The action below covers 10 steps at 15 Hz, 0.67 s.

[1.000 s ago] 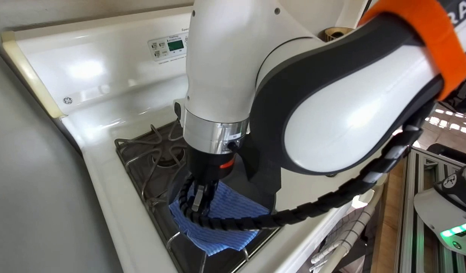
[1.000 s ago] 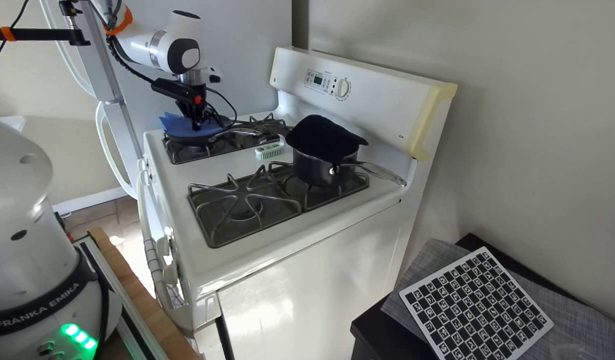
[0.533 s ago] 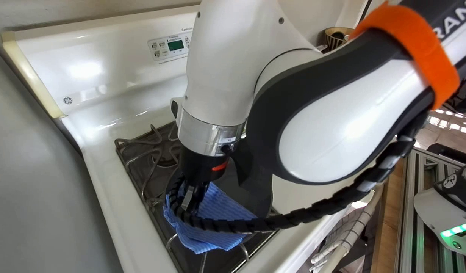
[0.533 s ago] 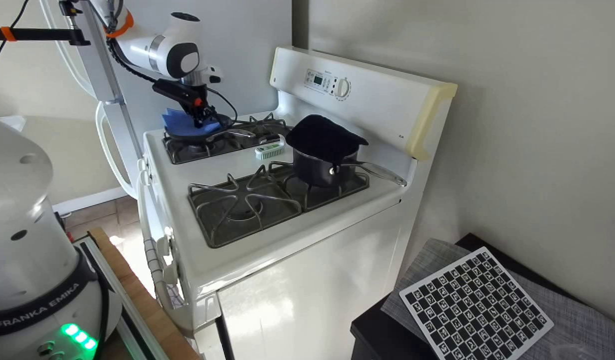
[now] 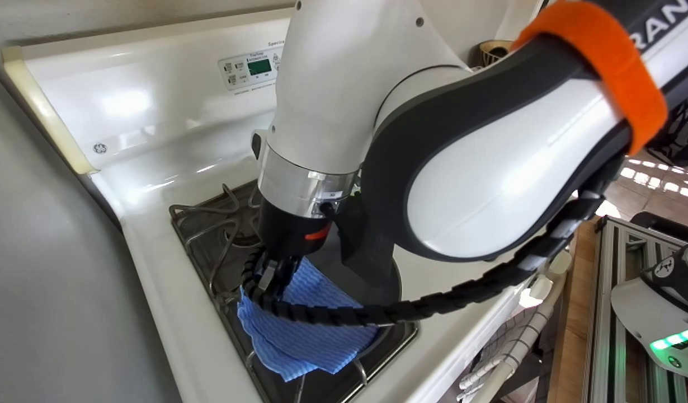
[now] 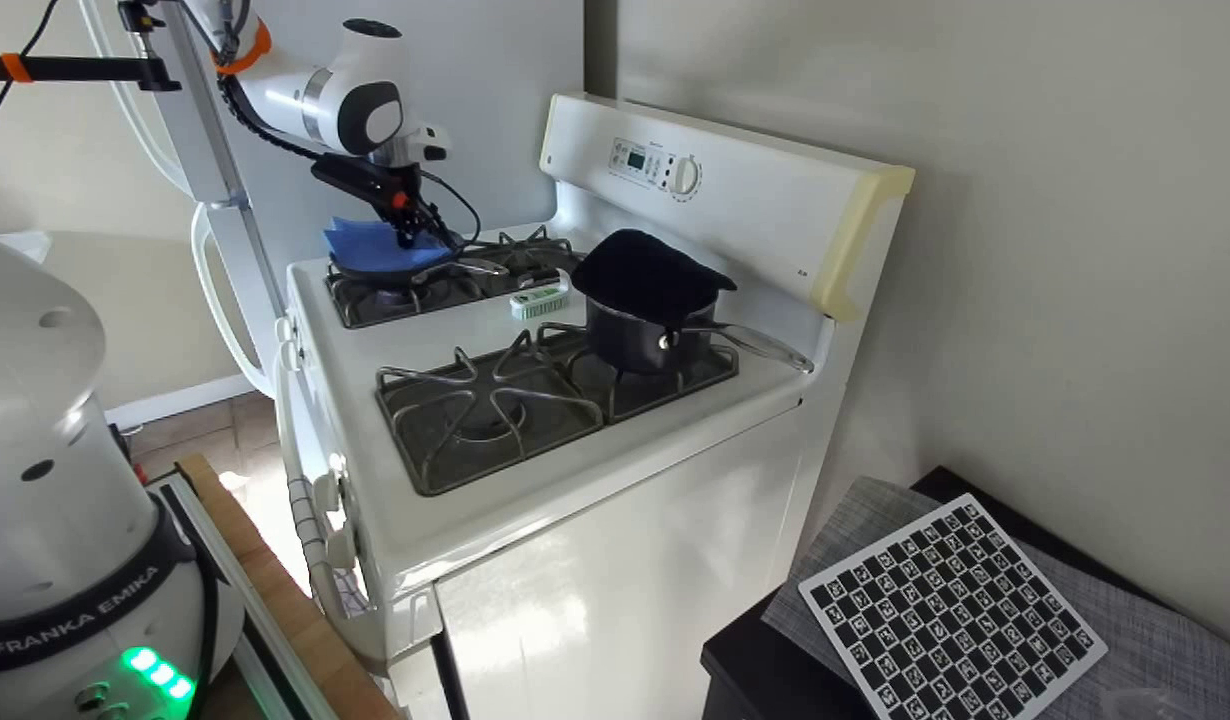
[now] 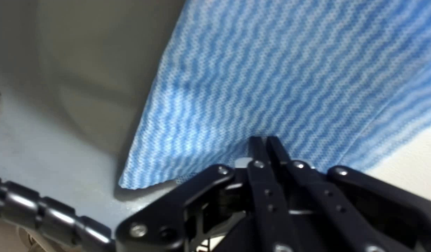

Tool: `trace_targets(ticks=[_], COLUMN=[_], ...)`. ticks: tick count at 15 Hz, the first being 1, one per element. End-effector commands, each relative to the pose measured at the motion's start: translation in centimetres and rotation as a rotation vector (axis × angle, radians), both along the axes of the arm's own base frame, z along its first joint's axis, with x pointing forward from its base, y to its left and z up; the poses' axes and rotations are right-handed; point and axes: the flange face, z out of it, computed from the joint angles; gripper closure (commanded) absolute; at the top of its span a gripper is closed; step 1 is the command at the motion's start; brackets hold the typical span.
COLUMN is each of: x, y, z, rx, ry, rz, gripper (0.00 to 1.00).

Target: Use the towel to wipe the pan

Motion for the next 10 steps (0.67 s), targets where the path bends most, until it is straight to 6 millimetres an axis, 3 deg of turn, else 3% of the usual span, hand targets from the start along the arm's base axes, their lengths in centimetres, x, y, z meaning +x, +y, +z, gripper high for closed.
trace_targets(ticks=[1,5,10], x=[-0.8,-1.6,-0.9], y=[0.1,0.4,-0.6], z=[-0.4,-1.5,-1.8], rx=[-0.02,-0.038,-0.113], ry=[0.033,0.083,0.004], rz=[0.01,0.04,0.083], gripper=[1.0,1.0,1.0])
